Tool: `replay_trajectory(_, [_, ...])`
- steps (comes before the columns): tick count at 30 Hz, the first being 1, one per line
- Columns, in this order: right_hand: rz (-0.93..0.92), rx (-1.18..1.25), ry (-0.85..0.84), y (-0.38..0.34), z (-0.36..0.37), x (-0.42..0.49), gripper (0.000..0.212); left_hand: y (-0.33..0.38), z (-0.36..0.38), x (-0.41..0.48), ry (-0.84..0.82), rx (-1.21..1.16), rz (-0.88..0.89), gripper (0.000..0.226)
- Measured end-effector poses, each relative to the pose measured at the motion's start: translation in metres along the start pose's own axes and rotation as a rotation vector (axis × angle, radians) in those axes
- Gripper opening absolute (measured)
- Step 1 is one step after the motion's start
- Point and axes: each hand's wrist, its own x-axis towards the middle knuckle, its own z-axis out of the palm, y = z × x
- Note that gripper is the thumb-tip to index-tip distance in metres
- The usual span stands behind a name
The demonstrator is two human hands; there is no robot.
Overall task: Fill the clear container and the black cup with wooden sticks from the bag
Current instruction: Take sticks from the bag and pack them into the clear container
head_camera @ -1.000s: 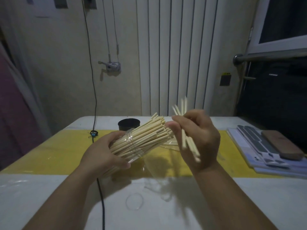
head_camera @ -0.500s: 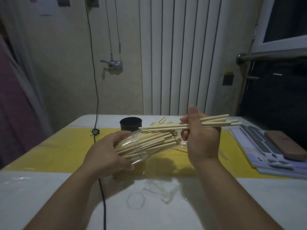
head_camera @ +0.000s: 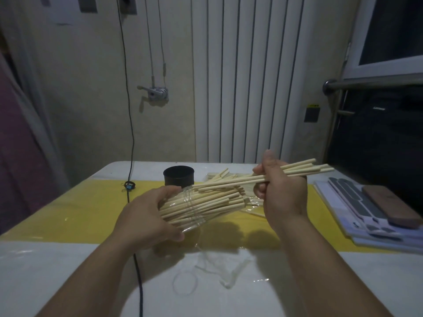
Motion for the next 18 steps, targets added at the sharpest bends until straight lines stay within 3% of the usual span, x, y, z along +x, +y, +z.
replay_trajectory(6, [0.035,-0.060,-0.075,0.005,-0.004,0.005,0.025,0.007,-0.003,-0.001,-0.021,0.088,0.012,0.118])
replay_trajectory(12, [0.055,-0.090,-0.056,0.002,-0.004,0.006,0.027,0.008,-0.002,-0.001,-0.043,0.205,0.075,0.089])
replay_trajectory(18, [0.033,-0.218,-0.124,0.016,0.001,0.003,0.026,0.001,-0.002,0.001,-0.082,0.160,0.069,0.092])
